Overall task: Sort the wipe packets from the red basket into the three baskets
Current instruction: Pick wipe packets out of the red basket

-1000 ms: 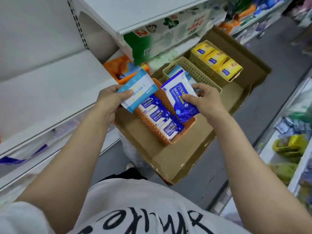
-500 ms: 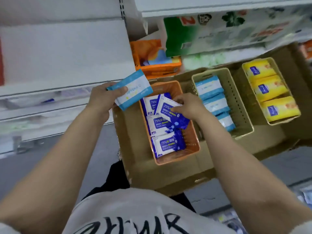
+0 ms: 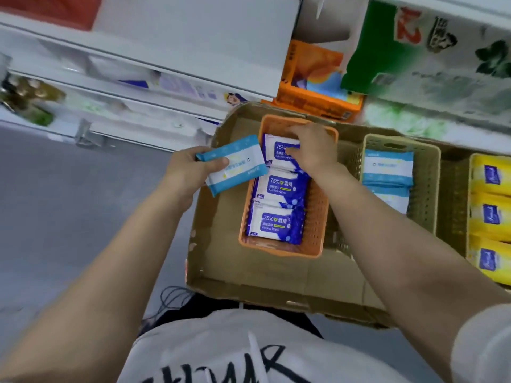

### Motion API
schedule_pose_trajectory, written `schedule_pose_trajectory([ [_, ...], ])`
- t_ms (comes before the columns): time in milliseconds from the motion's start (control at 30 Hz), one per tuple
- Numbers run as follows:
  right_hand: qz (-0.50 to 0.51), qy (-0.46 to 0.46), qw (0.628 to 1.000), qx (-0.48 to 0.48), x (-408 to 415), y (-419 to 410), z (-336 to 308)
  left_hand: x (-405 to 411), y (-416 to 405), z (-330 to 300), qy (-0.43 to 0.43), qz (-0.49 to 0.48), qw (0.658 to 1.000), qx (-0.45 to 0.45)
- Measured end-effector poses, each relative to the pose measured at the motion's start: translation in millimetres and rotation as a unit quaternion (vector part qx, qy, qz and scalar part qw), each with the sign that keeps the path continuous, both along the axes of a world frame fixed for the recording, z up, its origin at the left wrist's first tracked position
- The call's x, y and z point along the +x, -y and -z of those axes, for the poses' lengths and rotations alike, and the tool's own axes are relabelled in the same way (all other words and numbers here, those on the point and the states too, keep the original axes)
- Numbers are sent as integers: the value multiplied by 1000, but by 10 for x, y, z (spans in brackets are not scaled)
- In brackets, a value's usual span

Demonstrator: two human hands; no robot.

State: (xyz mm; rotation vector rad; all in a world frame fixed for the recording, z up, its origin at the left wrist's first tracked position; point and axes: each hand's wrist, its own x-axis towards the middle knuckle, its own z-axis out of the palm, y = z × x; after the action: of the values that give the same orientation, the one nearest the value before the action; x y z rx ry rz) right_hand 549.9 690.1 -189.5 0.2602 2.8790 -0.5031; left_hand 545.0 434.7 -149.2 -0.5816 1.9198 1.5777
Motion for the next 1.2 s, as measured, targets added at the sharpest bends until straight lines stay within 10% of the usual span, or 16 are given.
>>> schedule_pose_trajectory([
  [367,72,97,989,-89,202,129,65,-20,-86,99,15,57,998,-11],
  [600,117,100,907,-393,359,130,-779,-120,-387,-31,24,226,973,33],
  [1067,115,125,952,-254,1201,-1371,-790,592,-1982,-34,17,196,978,75],
  [1200,204,30,961,-184,1389,-2088,-693,924,-2452,241,-58,169,983,-37],
])
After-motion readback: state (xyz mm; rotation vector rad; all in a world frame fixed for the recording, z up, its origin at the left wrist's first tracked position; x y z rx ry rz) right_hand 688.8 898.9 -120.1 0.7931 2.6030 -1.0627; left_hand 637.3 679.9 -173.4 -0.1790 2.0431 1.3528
